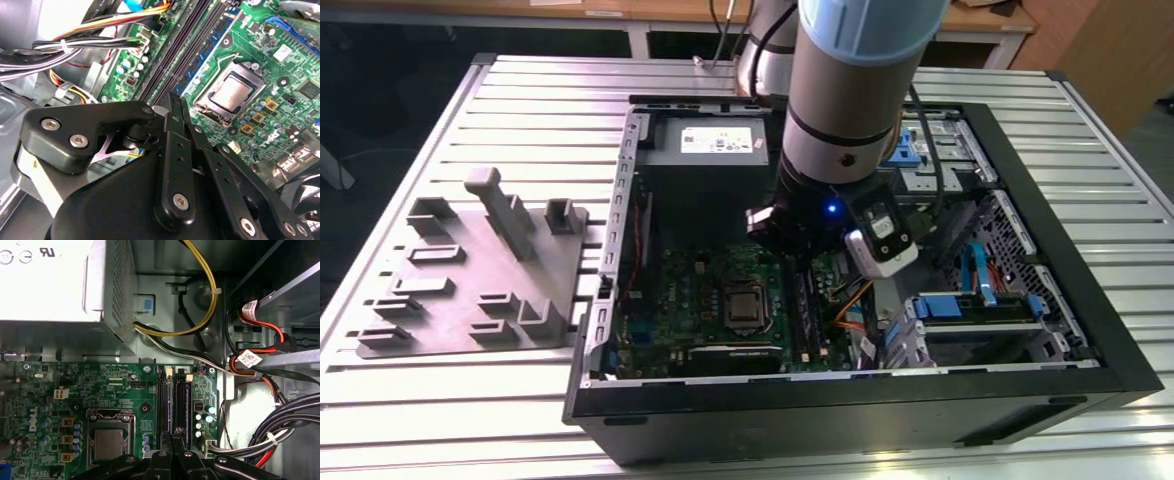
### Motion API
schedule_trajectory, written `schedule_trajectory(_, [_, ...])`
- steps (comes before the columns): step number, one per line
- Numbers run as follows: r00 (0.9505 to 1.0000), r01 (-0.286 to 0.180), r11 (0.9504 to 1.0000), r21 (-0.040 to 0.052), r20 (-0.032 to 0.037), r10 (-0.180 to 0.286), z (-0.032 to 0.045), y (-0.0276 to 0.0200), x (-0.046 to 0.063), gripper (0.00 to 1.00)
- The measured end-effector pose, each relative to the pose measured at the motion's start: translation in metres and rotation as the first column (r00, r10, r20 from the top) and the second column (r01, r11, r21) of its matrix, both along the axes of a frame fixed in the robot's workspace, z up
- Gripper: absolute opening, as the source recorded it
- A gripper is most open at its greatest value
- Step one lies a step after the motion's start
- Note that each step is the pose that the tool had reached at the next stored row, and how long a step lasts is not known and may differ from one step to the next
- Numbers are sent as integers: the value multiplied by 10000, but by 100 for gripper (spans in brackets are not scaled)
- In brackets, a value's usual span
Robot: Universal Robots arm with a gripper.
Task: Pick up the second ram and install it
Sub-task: 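Insert the second ram into the second slot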
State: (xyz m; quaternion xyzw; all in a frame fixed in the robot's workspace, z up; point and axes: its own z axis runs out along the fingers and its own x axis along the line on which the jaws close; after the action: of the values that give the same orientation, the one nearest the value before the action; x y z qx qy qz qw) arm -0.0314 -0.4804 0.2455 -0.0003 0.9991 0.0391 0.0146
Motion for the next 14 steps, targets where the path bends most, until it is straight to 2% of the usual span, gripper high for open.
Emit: schedule_trajectory(14, [10000,8,10000,-2,-1,-8,-82,-33,2,11])
